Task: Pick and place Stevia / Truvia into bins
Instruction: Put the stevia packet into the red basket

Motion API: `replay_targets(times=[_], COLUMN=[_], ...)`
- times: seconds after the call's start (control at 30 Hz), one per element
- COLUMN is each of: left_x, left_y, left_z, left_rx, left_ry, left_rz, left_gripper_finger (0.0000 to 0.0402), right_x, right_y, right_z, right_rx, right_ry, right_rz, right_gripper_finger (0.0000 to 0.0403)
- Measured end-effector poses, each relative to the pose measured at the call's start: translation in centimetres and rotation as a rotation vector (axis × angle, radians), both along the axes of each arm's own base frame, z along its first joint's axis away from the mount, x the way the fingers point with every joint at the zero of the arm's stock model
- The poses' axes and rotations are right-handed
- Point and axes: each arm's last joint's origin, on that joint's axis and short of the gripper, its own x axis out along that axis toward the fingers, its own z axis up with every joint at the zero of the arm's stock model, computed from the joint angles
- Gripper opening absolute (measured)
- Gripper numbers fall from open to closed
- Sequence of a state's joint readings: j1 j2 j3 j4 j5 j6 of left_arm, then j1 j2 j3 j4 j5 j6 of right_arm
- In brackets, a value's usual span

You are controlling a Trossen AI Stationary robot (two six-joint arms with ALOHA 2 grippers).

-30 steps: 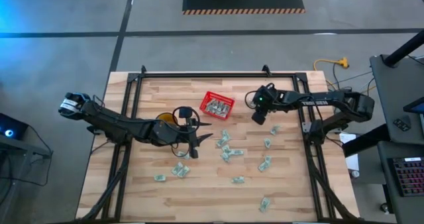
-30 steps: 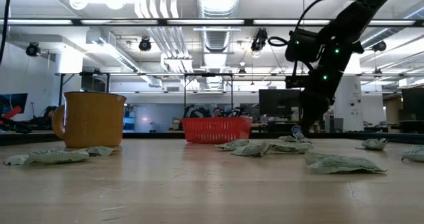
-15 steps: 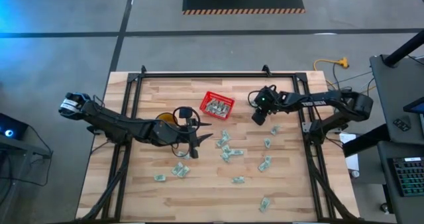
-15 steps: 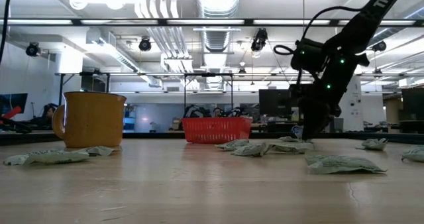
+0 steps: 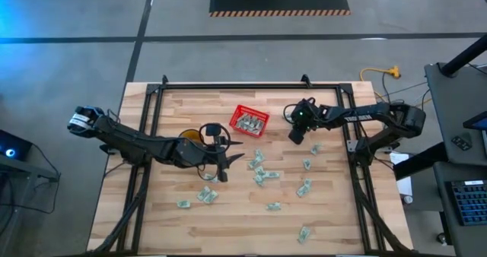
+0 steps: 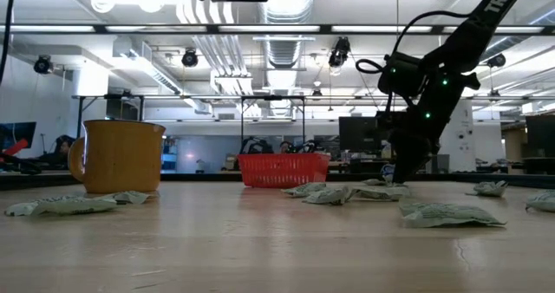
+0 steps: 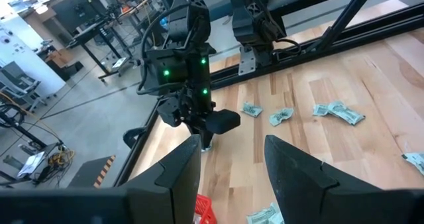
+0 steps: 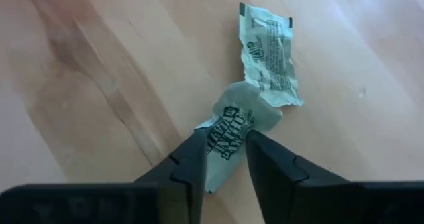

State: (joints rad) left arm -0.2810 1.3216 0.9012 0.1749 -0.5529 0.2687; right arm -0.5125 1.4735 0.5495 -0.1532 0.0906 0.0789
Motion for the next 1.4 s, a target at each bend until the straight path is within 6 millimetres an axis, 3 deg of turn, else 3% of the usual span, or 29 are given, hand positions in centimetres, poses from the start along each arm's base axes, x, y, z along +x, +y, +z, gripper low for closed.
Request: replay_targets(times=[0.33, 0.6, 0.87, 1.4], left_x=[-0.1, -0.1, 0.0, 0.0], left_y=[0.0, 0.0, 0.0, 0.0], left_z=[-0.3, -0.3, -0.3, -0.2], left_rx=[0.005, 0.007, 0.006, 0.005], left_ry=[0.009, 0.008, 0.005, 0.001], left_rz=[0.0, -0.001, -0.001, -0.001], left_gripper_finger=[0.0151, 0.0151, 0.0151, 0.0151], right_x=[0.0, 0.2, 1.7, 5.1], right_y=[0.0, 0.3, 1.8, 0.9], right_z=[0.1, 0.4, 1.4, 5.4], right_rx=[-0.012, 0.061, 0.19, -0.193], right_ry=[0.002, -0.065, -0.278, -0.706], right_rz=[0.015, 0.101, 0.374, 0.488], right_gripper_finger=[0.0013, 0.0009, 0.0009, 0.0009])
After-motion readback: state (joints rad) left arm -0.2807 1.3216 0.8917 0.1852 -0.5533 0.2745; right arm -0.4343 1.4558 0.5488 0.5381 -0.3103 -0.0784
